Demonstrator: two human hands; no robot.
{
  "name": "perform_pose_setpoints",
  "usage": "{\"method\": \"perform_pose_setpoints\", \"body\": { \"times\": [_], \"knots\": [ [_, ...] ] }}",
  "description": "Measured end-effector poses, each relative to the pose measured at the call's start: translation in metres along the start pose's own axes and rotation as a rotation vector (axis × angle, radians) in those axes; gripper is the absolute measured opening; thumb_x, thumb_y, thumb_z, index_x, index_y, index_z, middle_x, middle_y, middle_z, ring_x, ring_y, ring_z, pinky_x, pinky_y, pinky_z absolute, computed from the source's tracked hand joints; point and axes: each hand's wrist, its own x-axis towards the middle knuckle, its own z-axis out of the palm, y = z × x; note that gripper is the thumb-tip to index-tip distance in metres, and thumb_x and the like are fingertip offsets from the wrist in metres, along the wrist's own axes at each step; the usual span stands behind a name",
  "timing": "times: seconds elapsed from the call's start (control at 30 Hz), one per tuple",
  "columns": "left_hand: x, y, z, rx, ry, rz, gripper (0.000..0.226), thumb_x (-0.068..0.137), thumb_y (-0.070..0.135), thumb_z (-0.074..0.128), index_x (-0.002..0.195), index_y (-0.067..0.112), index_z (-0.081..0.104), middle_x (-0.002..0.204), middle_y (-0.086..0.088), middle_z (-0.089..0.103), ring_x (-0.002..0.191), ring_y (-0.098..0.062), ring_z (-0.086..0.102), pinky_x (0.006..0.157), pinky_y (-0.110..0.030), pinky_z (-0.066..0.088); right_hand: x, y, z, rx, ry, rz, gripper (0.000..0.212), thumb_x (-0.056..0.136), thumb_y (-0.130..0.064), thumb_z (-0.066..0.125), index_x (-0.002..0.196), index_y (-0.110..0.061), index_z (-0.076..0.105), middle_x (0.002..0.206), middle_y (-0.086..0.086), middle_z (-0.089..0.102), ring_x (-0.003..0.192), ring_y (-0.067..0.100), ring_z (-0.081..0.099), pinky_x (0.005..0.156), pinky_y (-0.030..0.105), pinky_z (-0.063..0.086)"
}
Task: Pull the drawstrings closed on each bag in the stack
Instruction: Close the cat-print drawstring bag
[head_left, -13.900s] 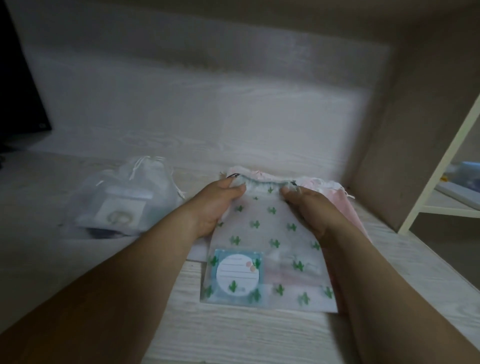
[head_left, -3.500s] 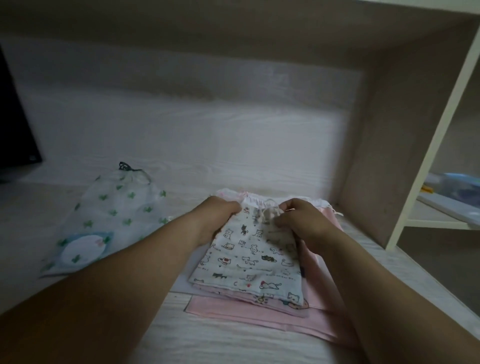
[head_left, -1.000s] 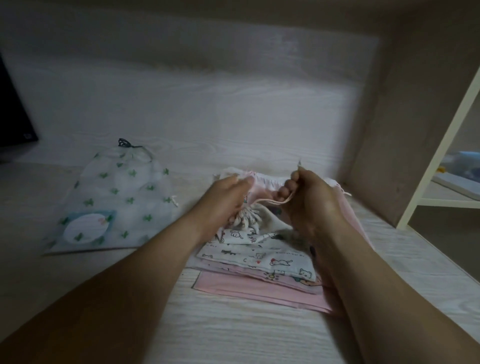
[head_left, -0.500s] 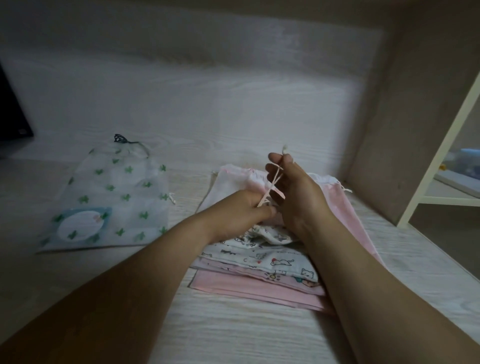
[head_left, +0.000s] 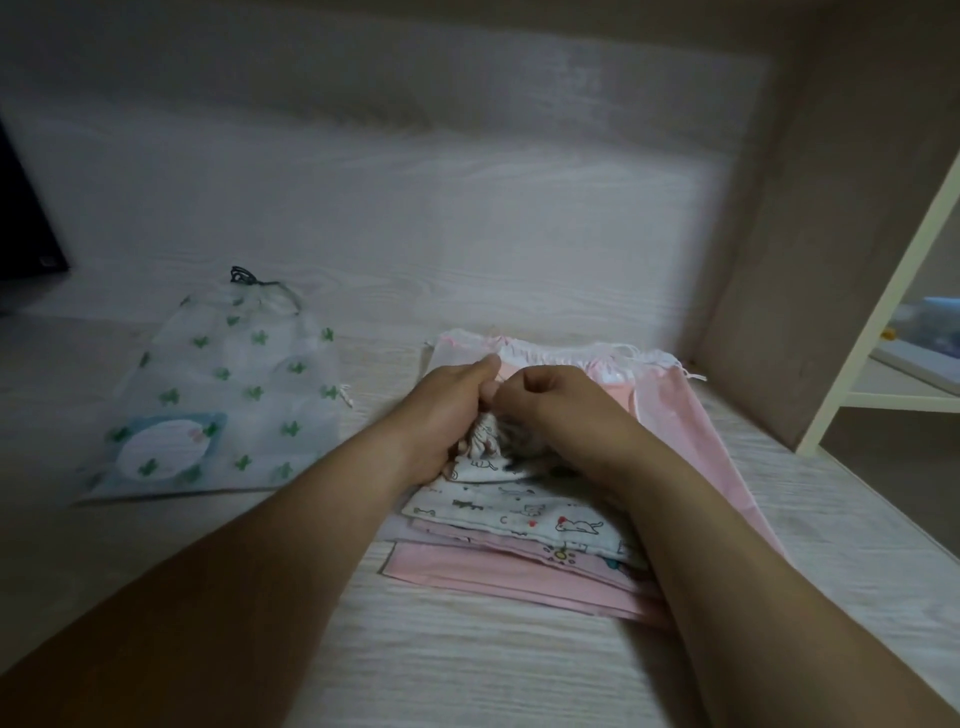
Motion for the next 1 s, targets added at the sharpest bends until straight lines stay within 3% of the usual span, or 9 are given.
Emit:
{"method": "perform_pose_setpoints", "body": {
  "times": [0.1,0.17,0.3,0.4,0.5,0.63,0.8,0.9,1.0],
  "knots": [
    [0.001,-0.003,-0.003,0.102,-0.016,0.022,0.050,0.108,0.041,0.046,0.077,0.010,0.069,0.076,-0.006,0.074,0.080,-0.018,0.073,0.084,-0.032,0.059,0.002,0.001,-0.005,0.092,-0.076,0.057,0.020,0.092,-0.027,0.077,0.077,-0.016,0.068,0.066,0.009,0.056,0.062,0.024,0.053,0.081,0.055,0.059],
    [-0.002,-0.002,0.000,0.197,-0.030,0.072,0.055,0.106,0.048,0.044,0.089,0.001,0.067,0.086,-0.012,0.073,0.088,-0.026,0.071,0.099,-0.052,0.054,0.002,0.002,-0.006,0.044,-0.084,0.067,0.020,0.088,-0.022,0.077,0.074,-0.012,0.067,0.063,0.012,0.054,0.063,0.025,0.049,0.077,0.053,0.056],
    [-0.005,0.004,0.002,0.143,-0.001,0.064,0.061,0.107,0.054,0.039,0.130,0.001,0.058,0.113,-0.016,0.066,0.105,-0.021,0.068,0.106,-0.041,0.051,0.007,0.006,-0.004,0.155,0.027,0.126,0.039,0.077,-0.027,0.078,0.091,0.009,0.069,0.086,0.040,0.062,0.071,0.035,0.058,0.073,0.048,0.051],
    [0.000,0.002,-0.005,0.014,0.097,-0.028,0.042,0.104,0.048,0.043,0.096,0.015,0.067,0.067,-0.015,0.066,0.056,-0.030,0.063,0.069,-0.035,0.048,0.015,0.011,-0.010,0.421,0.103,0.165,0.024,0.091,-0.013,0.068,0.105,0.006,0.072,0.096,0.030,0.072,0.071,0.032,0.069,0.063,0.035,0.056],
    [0.008,-0.004,-0.012,-0.083,0.174,-0.093,0.024,0.094,0.027,0.044,0.071,0.023,0.044,0.054,0.002,0.037,0.050,-0.016,0.028,0.059,-0.033,0.016,0.016,0.015,-0.012,0.609,0.027,0.209,0.022,0.099,-0.015,0.058,0.109,0.000,0.070,0.105,0.027,0.071,0.089,0.036,0.071,0.079,0.042,0.057],
    [0.011,-0.007,-0.012,-0.161,0.178,-0.087,0.024,0.098,0.021,0.044,0.075,0.019,0.047,0.055,0.002,0.035,0.046,-0.014,0.030,0.057,-0.033,0.014,0.016,0.016,-0.012,0.721,-0.005,0.246,0.020,0.098,-0.020,0.058,0.098,-0.003,0.069,0.109,0.024,0.069,0.093,0.036,0.068,0.073,0.039,0.055],
    [0.018,-0.004,-0.021,-0.297,0.298,0.112,0.029,0.110,0.027,0.042,0.096,0.011,0.060,0.055,0.004,0.039,0.046,-0.012,0.040,0.056,-0.028,0.045,0.017,0.020,-0.004,0.585,0.063,0.230,0.023,0.091,-0.013,0.069,0.099,0.009,0.073,0.113,0.036,0.070,0.097,0.044,0.066,0.094,0.052,0.053],
    [0.021,0.004,-0.032,-0.418,0.352,0.186,0.028,0.111,0.027,0.040,0.097,0.011,0.057,0.055,0.004,0.035,0.044,-0.011,0.034,0.048,-0.024,0.043,0.019,0.021,0.001,0.350,0.112,0.186,0.026,0.069,-0.023,0.084,0.083,-0.001,0.082,0.108,0.048,0.065,0.077,0.041,0.049,0.075,0.045,0.043],
    [0.024,0.010,-0.038,-0.501,0.319,0.193,0.026,0.111,0.028,0.040,0.095,0.013,0.053,0.055,0.004,0.031,0.042,-0.009,0.023,0.039,-0.019,0.022,0.016,0.020,0.001,0.138,0.104,0.153,0.012,0.080,-0.022,0.083,0.078,-0.011,0.084,0.076,0.028,0.063,0.051,0.028,0.038,0.052,0.033,0.035]
  ]
}}
